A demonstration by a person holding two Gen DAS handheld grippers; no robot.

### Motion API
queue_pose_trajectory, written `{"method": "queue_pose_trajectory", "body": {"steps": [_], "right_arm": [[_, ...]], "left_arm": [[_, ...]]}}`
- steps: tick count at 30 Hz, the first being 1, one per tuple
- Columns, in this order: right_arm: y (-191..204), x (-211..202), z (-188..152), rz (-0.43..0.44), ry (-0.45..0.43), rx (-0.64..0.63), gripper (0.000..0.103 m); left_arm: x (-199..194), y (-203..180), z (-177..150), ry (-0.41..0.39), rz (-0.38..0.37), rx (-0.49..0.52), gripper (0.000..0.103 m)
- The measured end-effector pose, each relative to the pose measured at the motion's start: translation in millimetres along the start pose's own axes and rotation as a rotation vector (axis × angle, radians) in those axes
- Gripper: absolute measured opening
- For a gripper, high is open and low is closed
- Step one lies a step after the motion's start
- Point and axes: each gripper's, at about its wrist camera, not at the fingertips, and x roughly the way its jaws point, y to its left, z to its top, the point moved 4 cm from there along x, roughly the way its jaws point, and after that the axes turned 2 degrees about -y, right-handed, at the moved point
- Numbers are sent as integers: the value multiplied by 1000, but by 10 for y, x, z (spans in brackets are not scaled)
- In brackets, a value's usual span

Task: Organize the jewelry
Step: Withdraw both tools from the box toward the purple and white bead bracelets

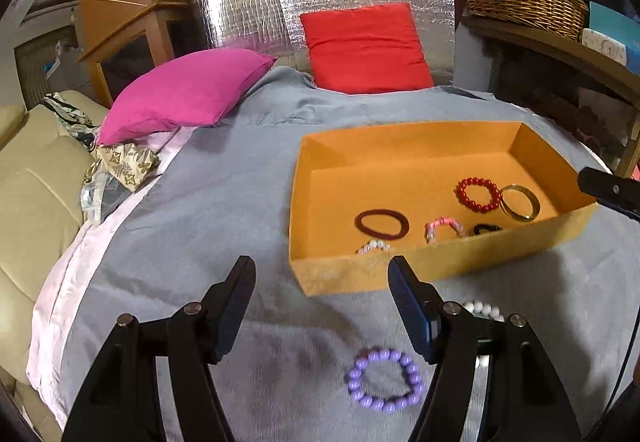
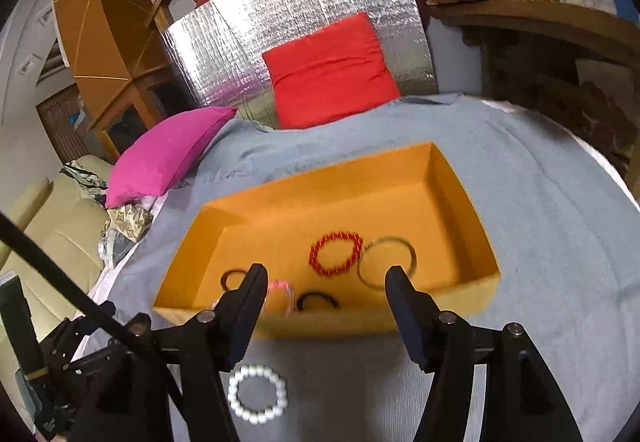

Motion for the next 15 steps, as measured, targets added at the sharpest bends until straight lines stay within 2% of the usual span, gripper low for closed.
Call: {"method": "queue_pose_trajectory", "body": {"steps": [7, 15], "right_arm": [[-41, -168, -230, -4, 23, 0, 65], [59, -77, -407, -1, 78, -49, 65]], "left_arm": [[-104, 69, -141, 5, 4, 7, 70], [-85, 140, -189, 20, 21, 15, 70]]}}
